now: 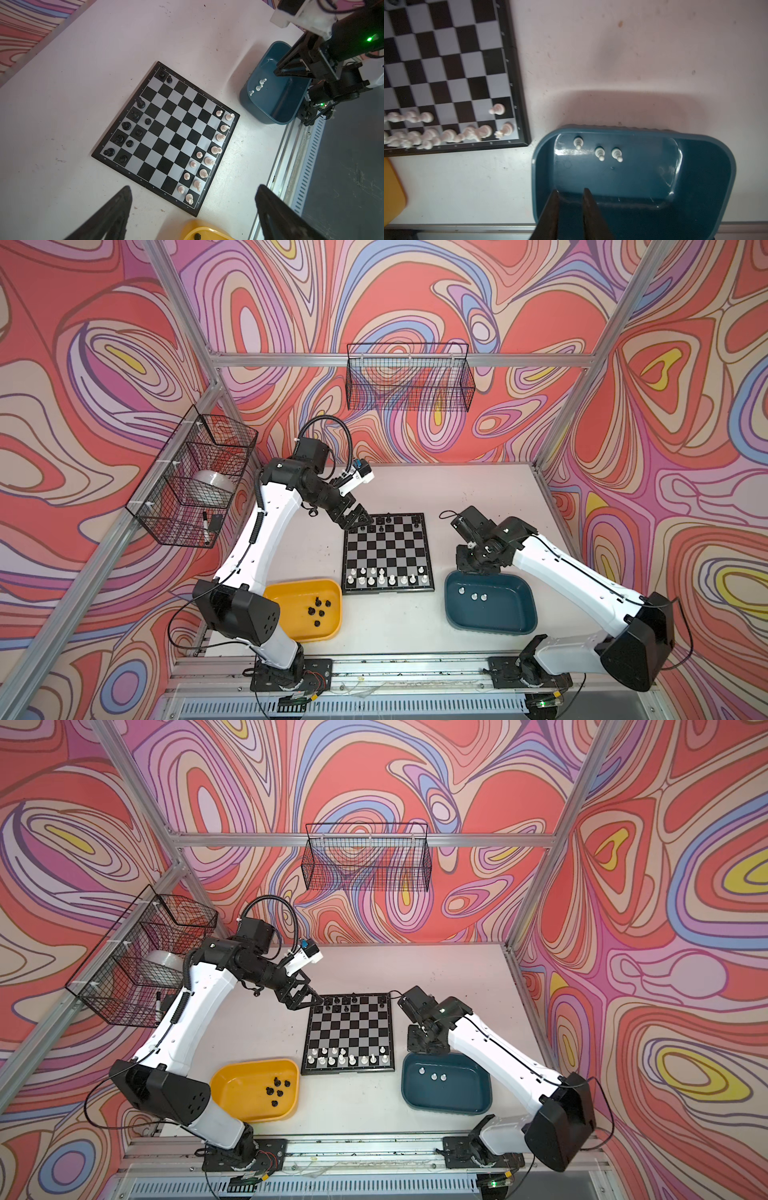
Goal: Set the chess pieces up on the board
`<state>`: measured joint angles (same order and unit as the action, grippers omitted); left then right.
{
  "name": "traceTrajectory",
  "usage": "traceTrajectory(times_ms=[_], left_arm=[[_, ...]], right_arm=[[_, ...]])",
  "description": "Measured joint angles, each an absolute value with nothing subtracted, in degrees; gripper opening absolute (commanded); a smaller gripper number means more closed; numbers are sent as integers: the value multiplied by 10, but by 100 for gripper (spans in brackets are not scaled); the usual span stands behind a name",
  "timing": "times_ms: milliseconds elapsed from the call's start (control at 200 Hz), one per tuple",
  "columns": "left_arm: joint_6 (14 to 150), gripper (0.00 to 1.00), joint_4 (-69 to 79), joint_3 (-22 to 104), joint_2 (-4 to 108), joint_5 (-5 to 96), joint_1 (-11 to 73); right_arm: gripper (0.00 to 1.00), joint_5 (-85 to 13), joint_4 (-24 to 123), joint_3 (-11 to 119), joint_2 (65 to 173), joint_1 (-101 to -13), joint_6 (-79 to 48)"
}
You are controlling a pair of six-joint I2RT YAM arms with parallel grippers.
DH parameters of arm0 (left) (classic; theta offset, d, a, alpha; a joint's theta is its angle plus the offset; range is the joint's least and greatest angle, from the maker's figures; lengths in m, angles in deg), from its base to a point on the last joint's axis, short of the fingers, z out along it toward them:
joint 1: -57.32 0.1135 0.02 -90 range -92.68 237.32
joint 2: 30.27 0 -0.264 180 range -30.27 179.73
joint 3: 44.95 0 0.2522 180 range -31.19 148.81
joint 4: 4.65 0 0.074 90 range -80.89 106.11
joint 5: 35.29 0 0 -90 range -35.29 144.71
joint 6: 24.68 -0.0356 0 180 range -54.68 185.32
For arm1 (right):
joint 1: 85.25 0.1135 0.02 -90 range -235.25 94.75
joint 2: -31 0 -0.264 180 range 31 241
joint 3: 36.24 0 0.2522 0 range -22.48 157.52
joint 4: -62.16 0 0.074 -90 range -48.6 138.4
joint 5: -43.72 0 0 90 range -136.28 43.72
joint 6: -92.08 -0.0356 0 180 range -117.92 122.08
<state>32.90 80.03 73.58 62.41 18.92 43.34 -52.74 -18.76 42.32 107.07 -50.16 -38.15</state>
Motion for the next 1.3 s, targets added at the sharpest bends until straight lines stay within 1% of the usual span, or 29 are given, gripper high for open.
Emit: traceTrajectory(times_ms=[230, 406, 471, 541, 786, 1077, 1302], left_arm=[[325, 94, 802, 759, 640, 181, 411], [325, 94, 804, 759, 651, 172, 405], [325, 94, 805, 759, 653, 171, 405], [325, 94, 805, 759, 653, 170, 405], [325, 94, 805, 759, 653, 161, 405], [325, 94, 808, 765, 661, 158, 405], [312, 94, 844, 810, 690, 141, 405]], right_arm=[[20, -525, -187, 325, 1013, -544, -419], [20, -501, -167, 278, 1007, -577, -425], [19, -493, -158, 272, 1008, -590, -424], [21, -486, -148, 270, 1014, -602, -421], [21, -465, -138, 271, 1042, -656, -383], [22, -450, -125, 261, 1056, -658, -369], [24, -435, -112, 252, 1069, -658, -364]])
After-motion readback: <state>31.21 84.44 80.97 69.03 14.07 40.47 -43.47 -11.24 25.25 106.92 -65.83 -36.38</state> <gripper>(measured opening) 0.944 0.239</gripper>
